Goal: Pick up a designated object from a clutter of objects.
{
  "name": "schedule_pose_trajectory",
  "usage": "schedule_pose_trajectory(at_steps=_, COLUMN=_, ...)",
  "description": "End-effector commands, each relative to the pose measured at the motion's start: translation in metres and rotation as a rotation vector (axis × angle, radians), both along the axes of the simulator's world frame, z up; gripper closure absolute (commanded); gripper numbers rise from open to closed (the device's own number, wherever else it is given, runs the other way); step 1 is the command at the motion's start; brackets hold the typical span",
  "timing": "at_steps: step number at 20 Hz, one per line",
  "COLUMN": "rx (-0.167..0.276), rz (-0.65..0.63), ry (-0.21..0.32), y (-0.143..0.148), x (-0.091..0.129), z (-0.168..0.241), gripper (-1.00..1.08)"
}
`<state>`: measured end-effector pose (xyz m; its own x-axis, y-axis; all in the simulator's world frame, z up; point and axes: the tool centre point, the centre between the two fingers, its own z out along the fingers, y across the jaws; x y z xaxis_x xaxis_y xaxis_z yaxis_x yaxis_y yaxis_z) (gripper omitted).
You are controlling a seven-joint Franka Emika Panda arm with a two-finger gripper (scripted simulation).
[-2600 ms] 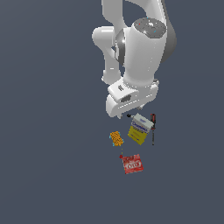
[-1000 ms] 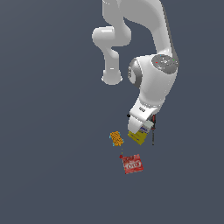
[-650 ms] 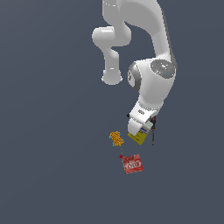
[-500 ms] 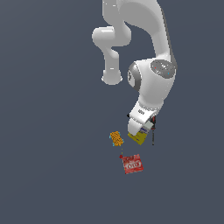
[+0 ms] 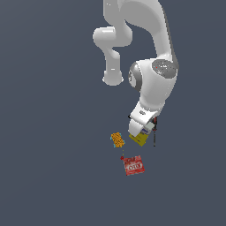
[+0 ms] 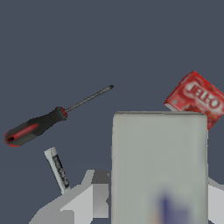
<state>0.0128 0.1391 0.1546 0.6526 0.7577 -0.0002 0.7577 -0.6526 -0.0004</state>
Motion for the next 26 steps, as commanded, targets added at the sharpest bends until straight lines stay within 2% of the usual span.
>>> schedule_pose_trajectory(at_steps=1, rx=0.000, rz=0.000, ry=-0.001, y=-0.003, x=0.002, z=0.005, gripper=1.08)
schedule_pose_trajectory(at_steps=10, rx=0.002, rz=0.000, ry=-0.001, y=-0.032, x=0.015, z=0.052, gripper=1.08)
schedule_pose_trajectory(at_steps=26, rx=0.002, rz=0.001, ry=0.000, y=-0.121, x=0.059, z=0.197, gripper=1.08)
